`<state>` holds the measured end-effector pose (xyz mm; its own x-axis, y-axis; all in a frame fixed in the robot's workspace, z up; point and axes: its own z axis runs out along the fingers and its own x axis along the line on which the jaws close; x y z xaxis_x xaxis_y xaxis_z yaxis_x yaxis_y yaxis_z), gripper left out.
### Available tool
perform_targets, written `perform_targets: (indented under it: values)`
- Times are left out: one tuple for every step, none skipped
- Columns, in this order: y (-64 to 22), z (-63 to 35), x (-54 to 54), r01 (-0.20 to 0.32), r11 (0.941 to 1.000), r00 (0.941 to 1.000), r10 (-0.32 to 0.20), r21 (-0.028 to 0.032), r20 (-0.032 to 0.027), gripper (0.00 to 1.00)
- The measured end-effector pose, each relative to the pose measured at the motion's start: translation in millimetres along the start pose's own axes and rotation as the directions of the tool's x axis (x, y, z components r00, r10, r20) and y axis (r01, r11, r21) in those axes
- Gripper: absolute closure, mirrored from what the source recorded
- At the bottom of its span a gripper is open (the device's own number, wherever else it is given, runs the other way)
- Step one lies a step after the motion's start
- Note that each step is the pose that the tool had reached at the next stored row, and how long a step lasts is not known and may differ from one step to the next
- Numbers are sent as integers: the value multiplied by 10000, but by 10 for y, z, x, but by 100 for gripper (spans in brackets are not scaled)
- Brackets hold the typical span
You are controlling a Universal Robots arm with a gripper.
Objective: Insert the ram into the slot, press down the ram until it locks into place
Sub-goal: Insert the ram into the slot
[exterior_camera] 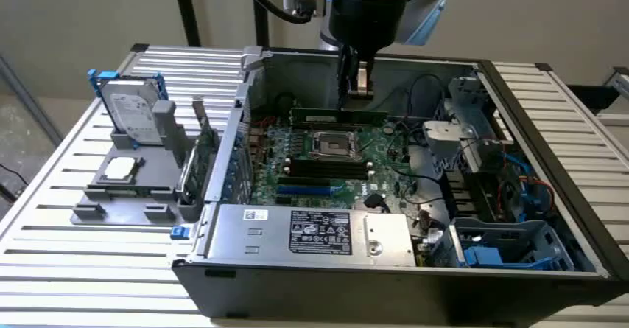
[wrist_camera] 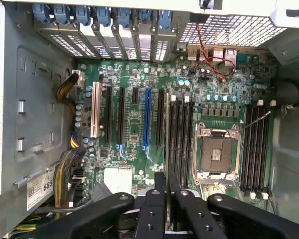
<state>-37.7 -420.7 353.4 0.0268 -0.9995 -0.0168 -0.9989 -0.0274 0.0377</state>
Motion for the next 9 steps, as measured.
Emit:
perform_targets:
  values:
    - [0,0,0,0,10000,10000,0,0,0,87]
    - [0,0,0,0,10000,10000,0,0,0,87]
    - [0,0,0,0,10000,10000,0,0,0,87]
    - [0,0,0,0,10000,10000,0,0,0,87]
    - [0,0,0,0,10000,10000,0,0,0,87]
    - [0,0,0,0,10000,10000,0,0,0,87]
    - [0,0,0,0,10000,10000,0,0,0,87]
    - [0,0,0,0,10000,10000,0,0,0,87]
    - [0,0,0,1,10000,10000,-1,0,0,87]
